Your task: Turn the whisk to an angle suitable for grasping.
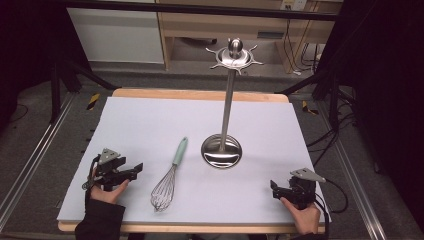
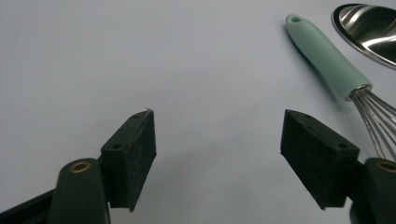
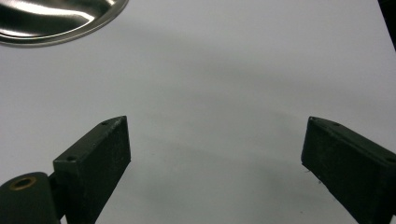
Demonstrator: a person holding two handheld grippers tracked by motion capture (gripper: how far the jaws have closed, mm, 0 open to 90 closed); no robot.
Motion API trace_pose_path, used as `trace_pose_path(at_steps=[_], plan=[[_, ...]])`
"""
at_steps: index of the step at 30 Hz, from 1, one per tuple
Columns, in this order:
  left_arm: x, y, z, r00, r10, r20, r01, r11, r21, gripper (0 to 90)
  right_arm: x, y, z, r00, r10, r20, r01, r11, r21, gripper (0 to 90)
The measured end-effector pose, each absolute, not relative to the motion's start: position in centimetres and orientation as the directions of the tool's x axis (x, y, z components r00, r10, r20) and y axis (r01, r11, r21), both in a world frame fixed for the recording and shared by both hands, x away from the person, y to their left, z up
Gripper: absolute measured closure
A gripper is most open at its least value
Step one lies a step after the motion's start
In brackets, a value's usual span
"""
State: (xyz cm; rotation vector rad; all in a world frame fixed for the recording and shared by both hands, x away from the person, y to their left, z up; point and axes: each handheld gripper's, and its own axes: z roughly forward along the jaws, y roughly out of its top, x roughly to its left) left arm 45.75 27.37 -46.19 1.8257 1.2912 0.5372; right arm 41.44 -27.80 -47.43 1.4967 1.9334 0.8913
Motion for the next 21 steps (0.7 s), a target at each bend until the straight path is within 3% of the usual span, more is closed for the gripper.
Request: trace_pose_path(at_steps=[21], plan=[[45.0, 25.5, -44.1, 0.436, 0.893, -0.109, 0.561, -0.175, 0.809, 31.2, 40.8, -27.9, -47.3, -0.248, 0.969, 0.006, 0.619, 0.154, 0.77, 7.9]])
